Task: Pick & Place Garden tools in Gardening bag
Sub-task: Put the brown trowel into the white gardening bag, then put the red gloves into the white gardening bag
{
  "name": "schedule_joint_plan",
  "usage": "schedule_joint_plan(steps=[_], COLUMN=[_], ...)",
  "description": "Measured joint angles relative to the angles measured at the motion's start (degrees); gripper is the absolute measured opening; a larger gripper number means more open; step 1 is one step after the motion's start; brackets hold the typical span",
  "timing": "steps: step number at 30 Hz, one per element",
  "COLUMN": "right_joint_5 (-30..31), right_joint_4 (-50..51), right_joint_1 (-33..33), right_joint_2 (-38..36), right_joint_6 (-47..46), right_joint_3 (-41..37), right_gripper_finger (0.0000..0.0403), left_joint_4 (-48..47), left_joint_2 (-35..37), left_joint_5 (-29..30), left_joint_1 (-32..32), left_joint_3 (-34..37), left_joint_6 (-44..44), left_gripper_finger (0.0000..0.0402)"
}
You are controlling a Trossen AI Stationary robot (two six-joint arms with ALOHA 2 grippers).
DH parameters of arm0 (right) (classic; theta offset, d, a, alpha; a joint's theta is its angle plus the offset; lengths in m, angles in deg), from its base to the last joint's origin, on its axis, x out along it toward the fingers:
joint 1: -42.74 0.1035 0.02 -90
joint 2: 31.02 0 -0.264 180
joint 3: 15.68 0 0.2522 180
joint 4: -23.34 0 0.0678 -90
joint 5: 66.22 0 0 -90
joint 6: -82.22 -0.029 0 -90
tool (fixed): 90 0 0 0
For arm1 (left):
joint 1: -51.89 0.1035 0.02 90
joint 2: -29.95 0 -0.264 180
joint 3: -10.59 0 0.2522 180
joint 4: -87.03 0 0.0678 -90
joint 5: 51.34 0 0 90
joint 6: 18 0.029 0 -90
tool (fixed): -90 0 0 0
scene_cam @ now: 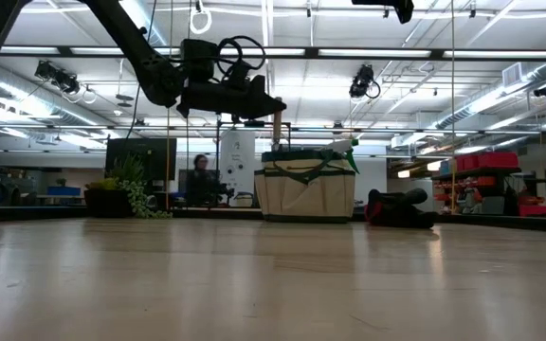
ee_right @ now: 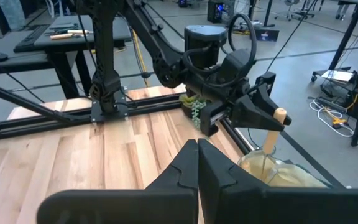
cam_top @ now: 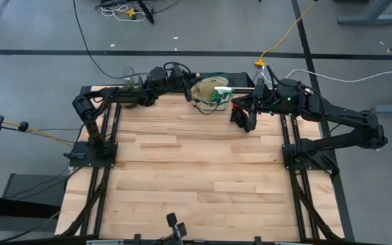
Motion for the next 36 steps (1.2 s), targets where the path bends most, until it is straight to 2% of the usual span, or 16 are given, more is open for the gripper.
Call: schedule_joint_plan(steps=[13,23,27,36], right_joint_5=[0.0,0.0,0.0,0.0], right_joint_4=[0.0,0.6,1.7,2.1], right_joint_1=[0.0,0.0,0.0,0.0], right_joint_2=[0.0,0.0,0.0,0.0], right_joint_6=[0.0,0.1,0.1,0.1], right_joint_3=[0.0,0.0,0.0,0.0], right_gripper_finger=[0.0,0.0,0.0,0.0], left_joint_4=[-0.5,-2.9,-3.8,-4.3], left_joint_2=[0.0,0.0,0.0,0.2], left_joint_5=[0.0,0.5,0.5,1.8], left_joint_1=[0.0,0.0,0.0,-0.3], left_joint_3=[0.0,0.0,0.0,0.0], left_joint_6=[0.0,0.1,2.2,2.7], left_gripper_finger=[0.009,0.0113,0.0133,0.0206])
